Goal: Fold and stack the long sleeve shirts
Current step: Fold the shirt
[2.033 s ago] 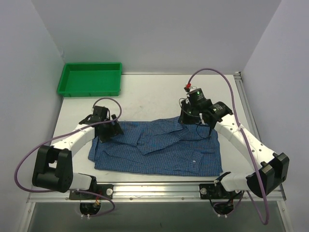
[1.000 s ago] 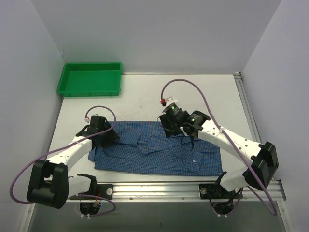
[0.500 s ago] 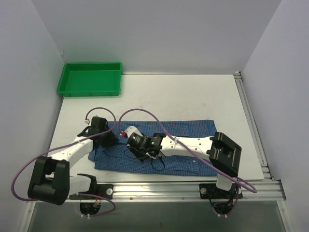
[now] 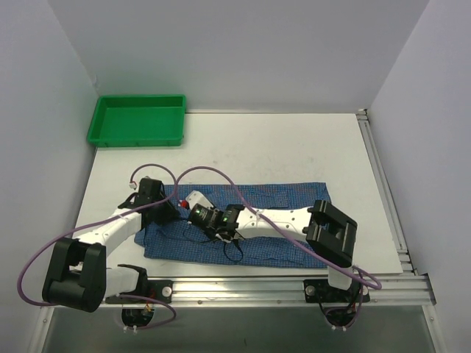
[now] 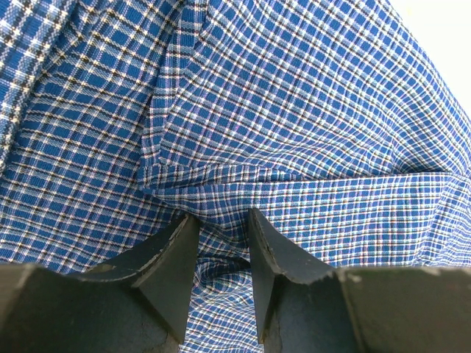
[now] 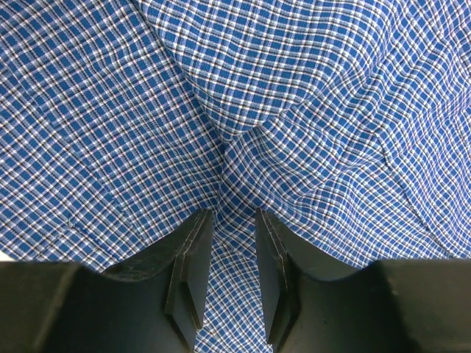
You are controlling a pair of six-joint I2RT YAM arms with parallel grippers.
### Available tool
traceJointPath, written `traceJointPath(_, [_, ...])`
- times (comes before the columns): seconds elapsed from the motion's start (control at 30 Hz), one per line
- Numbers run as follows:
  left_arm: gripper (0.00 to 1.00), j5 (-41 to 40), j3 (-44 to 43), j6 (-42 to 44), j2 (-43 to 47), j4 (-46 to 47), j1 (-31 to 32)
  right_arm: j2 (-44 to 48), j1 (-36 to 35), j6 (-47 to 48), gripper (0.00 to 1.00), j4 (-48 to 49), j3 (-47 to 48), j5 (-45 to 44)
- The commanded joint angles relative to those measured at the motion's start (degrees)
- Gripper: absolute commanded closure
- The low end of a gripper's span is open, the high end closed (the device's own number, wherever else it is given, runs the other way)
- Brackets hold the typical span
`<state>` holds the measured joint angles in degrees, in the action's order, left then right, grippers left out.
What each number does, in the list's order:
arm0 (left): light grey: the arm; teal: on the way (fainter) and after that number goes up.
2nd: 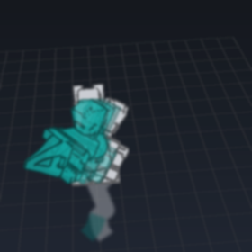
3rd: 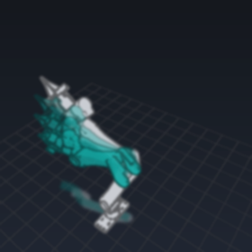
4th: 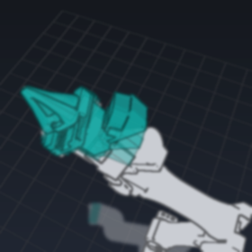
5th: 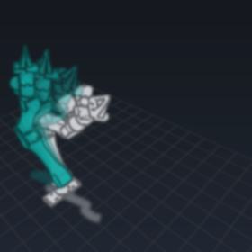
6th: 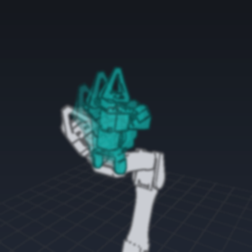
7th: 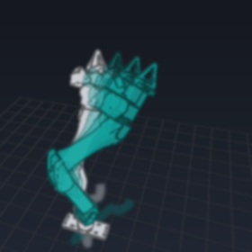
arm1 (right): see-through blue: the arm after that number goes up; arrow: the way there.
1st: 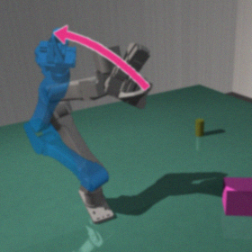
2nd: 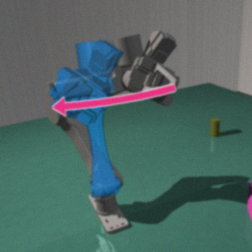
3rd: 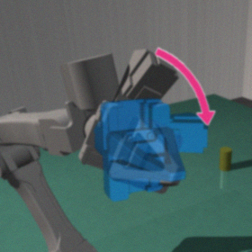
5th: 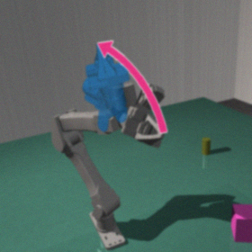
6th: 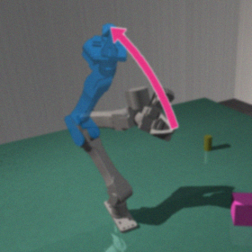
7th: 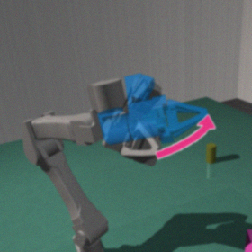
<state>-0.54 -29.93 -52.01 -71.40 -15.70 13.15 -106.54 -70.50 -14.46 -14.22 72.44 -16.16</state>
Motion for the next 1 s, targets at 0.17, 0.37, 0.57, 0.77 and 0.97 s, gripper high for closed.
traceJointPath(0.17, [0.59,0.45,0.14,-0.29,0.38,1.99,-0.05,-2.70,-1.22,0.22,0.69,-0.63,2.44,-2.82])
traceJointPath(0.37, [0.66,0.45,0.05,-0.37,0.29,1.99,-0.05,-4.02,-1.57,0.31,0.68,-1.60,3.14,-5.19])
traceJointPath(0.57, [0.74,0.10,0.05,-0.20,0.38,1.91,-0.05,-4.90,-1.57,-0.04,0.78,-2.92,2.88,-8.18])
traceJointPath(0.77, [0.84,-0.61,-0.30,0.15,-0.58,1.99,-0.23,-2.71,-1.57,0.92,1.00,-3.19,1.91,-8.45])
traceJointPath(0.97, [0.96,-1.31,-1.62,0.42,-1.99,1.38,-0.93,0.45,-2.10,2.77,1.00,-4.50,1.03,-6.60])
